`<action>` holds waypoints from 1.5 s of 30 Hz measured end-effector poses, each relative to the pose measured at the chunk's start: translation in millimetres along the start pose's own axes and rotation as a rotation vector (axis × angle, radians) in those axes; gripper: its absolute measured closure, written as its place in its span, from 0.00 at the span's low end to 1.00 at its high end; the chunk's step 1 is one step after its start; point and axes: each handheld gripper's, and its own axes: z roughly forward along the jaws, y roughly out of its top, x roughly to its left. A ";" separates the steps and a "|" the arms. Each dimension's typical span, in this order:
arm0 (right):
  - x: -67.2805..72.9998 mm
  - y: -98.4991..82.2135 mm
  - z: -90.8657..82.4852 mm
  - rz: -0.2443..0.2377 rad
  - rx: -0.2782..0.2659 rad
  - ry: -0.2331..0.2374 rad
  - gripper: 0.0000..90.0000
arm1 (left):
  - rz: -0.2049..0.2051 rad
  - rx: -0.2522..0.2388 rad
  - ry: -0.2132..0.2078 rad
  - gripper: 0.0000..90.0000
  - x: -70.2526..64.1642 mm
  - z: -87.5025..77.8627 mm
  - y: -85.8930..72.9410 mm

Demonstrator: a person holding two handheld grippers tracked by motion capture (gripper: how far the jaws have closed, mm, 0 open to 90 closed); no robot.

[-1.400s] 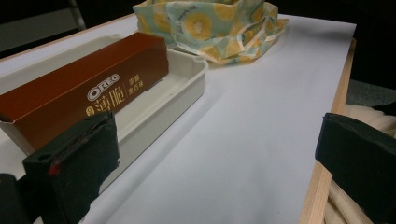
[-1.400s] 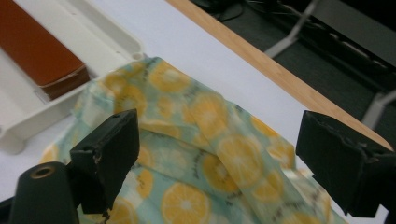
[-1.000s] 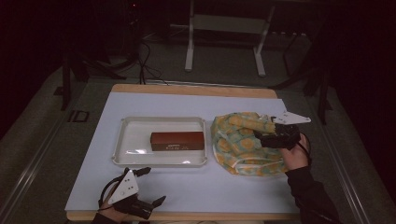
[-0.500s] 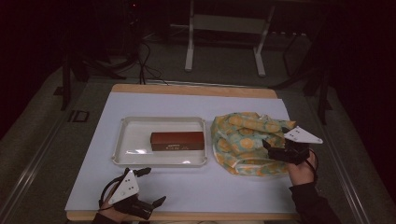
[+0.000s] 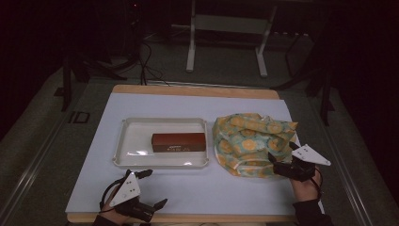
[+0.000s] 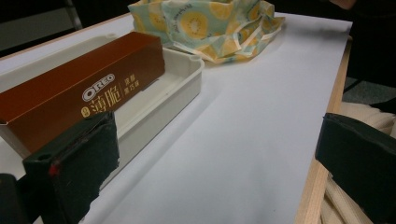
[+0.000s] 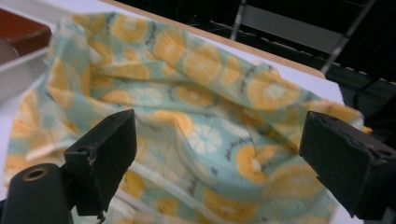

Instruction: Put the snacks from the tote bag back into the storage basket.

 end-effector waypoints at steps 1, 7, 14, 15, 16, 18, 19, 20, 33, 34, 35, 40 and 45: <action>0.5 -2.6 -1.3 0.003 -0.001 -0.001 0.12 | 0.001 0.000 -0.001 0.00 0.0 0.0 0.0; 1.7 -16.3 -8.0 0.020 -0.017 -0.033 0.12 | 0.004 -0.002 -0.003 0.00 -0.8 0.0 0.2; 1.7 -24.0 -15.7 0.029 -0.056 -0.066 0.12 | 0.008 0.006 -0.003 0.00 -0.7 0.7 0.1; 1.6 -24.8 -15.0 0.031 -0.057 -0.067 0.12 | 0.008 0.005 -0.003 0.00 -0.8 0.6 0.1; 1.7 -25.4 -14.8 0.031 -0.063 -0.066 0.12 | 0.009 0.005 -0.003 0.00 -1.0 0.5 0.0; 2.1 -25.8 -13.8 0.028 -0.065 -0.065 0.12 | 0.009 0.004 -0.005 0.00 -1.2 0.4 0.0; 2.4 -26.0 -13.5 0.026 -0.069 -0.066 0.12 | 0.012 0.006 -0.006 0.00 -1.4 0.2 0.0; 2.9 -26.0 -13.4 0.025 -0.072 -0.066 0.12 | 0.014 0.006 -0.006 0.00 -1.5 0.1 0.0; 5.5 -27.4 -12.4 0.006 -0.093 -0.065 0.12 | 0.013 0.001 -0.011 0.00 -2.0 0.2 0.2; 5.4 -27.4 -12.6 0.010 -0.098 -0.064 0.12 | 0.012 0.001 -0.010 0.00 -1.9 0.2 0.2; 5.3 -27.3 -12.4 0.007 -0.095 -0.067 0.12 | 0.012 0.001 -0.011 0.00 -1.8 0.2 0.2; 5.3 -28.4 -11.4 0.014 -0.098 -0.067 0.12 | 0.012 0.000 -0.010 0.00 -1.6 0.3 0.2; 5.0 -29.0 -10.1 0.012 -0.096 -0.061 0.12 | 0.011 0.001 -0.011 0.00 -1.0 0.9 0.3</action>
